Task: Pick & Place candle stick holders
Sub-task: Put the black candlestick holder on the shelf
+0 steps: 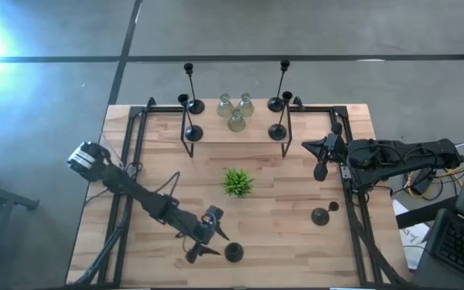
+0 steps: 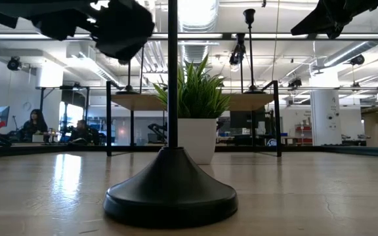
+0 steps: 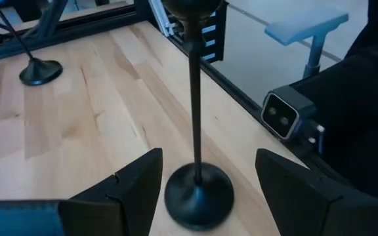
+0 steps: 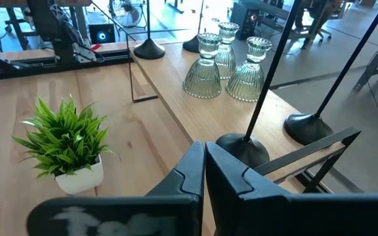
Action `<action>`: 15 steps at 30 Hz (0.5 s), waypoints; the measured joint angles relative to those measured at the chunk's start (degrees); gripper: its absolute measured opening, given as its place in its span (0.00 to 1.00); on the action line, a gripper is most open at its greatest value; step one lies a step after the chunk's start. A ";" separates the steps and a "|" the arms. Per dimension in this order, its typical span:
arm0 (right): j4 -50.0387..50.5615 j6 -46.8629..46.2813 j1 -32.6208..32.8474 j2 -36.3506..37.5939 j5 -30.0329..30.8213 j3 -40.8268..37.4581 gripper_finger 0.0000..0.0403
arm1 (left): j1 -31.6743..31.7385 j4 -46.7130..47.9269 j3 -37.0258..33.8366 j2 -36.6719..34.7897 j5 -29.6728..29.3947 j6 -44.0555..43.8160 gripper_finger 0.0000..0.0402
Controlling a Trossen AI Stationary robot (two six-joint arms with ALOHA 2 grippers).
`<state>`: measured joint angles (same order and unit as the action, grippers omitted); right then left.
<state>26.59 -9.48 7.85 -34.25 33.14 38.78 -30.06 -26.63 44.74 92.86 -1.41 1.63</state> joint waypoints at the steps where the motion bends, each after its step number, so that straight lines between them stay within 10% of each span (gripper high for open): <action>1: 0.00 -0.11 -0.01 0.01 0.00 0.00 0.02 | -0.02 0.05 0.92 0.97 0.00 -0.14 0.62; 15: 0.04 -0.41 0.01 -0.03 0.00 0.01 0.02 | 0.55 -4.25 5.87 4.69 0.31 2.32 0.62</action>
<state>26.63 -9.90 7.86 -34.28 33.14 38.79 -29.52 -30.88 50.61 97.55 -1.10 3.96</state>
